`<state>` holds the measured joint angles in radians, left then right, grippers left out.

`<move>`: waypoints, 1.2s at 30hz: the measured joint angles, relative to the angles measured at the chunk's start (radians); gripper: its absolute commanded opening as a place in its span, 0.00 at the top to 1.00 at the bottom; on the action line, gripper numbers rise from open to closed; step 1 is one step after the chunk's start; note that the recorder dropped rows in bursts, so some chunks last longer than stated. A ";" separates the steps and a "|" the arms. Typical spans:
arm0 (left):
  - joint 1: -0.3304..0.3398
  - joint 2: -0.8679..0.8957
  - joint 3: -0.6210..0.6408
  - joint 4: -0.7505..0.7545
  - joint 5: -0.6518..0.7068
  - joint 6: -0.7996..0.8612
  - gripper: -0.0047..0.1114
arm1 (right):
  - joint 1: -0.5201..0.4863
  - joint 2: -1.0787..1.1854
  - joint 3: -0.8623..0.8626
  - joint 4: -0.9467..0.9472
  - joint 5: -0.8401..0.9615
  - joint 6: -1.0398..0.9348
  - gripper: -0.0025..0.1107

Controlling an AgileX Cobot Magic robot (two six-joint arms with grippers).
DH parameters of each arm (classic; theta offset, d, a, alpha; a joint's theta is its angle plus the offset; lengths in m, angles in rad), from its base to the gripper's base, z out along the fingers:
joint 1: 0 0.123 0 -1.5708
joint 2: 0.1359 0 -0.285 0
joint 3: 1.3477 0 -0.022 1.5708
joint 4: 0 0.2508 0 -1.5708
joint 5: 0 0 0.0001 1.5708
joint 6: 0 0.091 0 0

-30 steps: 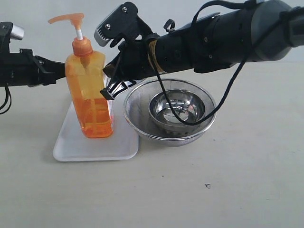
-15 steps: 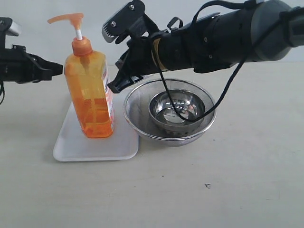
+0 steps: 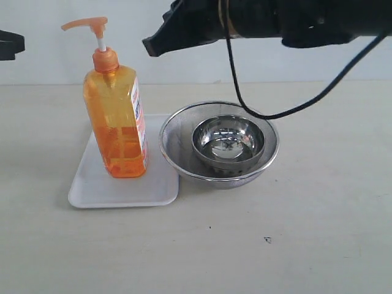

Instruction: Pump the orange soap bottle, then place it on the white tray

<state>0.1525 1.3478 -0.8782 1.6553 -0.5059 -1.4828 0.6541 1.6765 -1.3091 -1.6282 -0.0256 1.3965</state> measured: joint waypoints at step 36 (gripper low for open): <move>0.000 -1.030 0.592 0.090 0.023 -0.345 0.92 | -0.002 -0.677 0.753 0.024 -0.292 0.079 0.98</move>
<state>0.1525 0.3178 -0.2864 1.7451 -0.4832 -1.8280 0.6518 0.9992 -0.5565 -1.6040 -0.3176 1.4755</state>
